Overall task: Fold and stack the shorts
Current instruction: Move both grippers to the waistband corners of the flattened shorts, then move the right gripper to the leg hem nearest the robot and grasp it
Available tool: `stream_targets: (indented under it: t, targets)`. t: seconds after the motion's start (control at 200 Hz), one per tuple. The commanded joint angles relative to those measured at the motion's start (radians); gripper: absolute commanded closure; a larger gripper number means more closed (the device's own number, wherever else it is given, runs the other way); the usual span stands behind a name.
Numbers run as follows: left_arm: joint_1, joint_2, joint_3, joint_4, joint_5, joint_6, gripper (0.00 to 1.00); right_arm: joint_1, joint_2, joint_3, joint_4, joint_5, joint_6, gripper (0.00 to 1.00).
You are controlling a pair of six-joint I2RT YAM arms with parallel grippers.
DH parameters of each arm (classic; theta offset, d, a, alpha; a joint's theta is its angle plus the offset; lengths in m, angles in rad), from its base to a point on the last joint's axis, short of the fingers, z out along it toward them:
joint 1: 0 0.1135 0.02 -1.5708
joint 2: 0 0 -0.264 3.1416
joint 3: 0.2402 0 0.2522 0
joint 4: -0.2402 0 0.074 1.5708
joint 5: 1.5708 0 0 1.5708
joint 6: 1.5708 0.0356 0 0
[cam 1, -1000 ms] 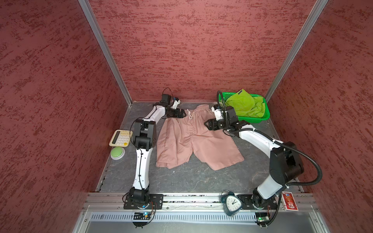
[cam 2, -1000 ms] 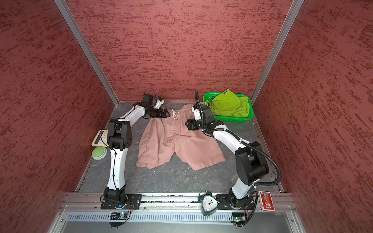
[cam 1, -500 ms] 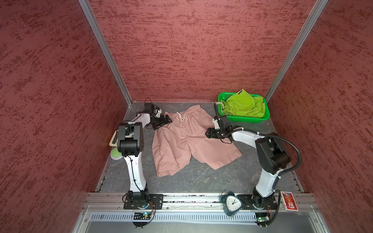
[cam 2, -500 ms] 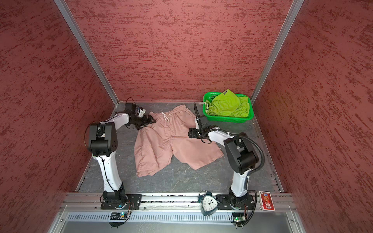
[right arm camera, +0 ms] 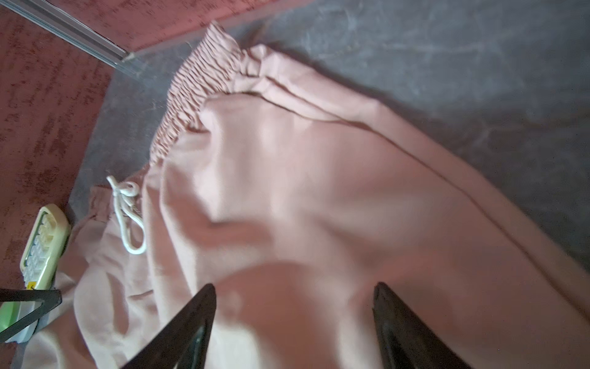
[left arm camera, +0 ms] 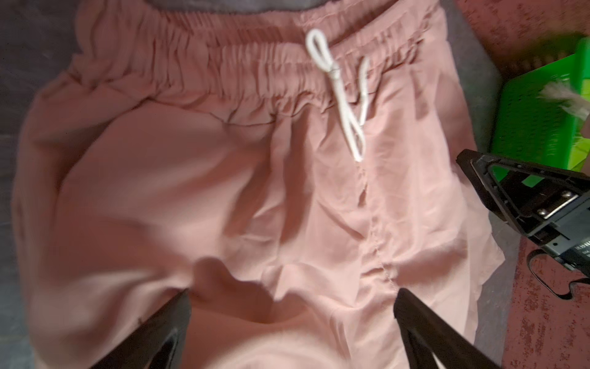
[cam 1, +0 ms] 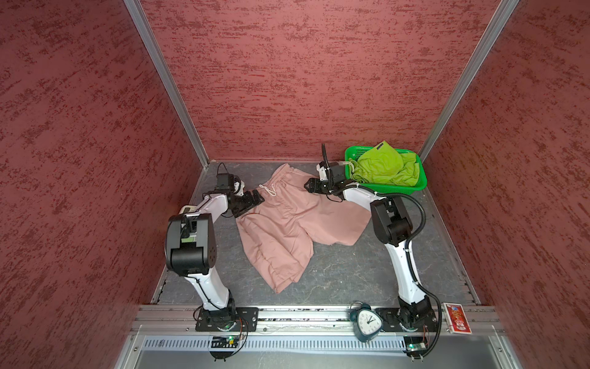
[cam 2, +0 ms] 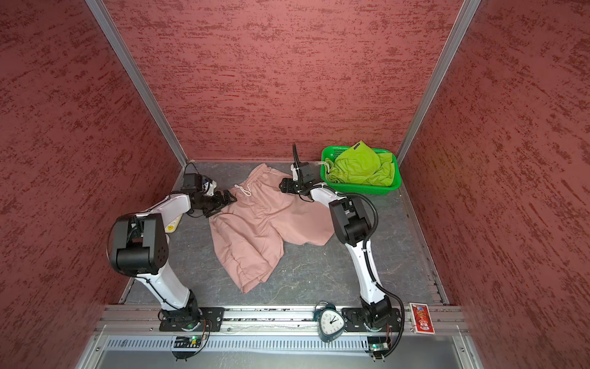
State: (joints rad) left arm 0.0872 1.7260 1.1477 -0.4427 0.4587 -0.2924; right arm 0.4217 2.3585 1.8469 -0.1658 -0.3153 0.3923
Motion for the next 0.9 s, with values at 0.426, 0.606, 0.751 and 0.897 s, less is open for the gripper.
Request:
stream_targets:
  t: [0.426,0.606,0.751,0.897]
  targets:
    - [-0.012,-0.179,-0.022,0.033,0.073,0.032,0.01,0.201,-0.881,-0.908,-0.157,0.051,0.017,0.32]
    - [0.000,-0.164,-0.092,0.109,0.036,-0.005,0.01,0.341,-0.925,-1.087,-0.032,0.044,0.186,0.34]
    - [0.005,-0.115,-0.107,0.148,0.079,-0.028,0.01,0.398,-0.813,-1.110,0.093,0.065,0.205,0.34]
    - [0.005,-0.127,-0.118,0.138,0.074,-0.019,0.01,0.405,-0.703,-1.073,0.192,0.037,0.196,0.34]
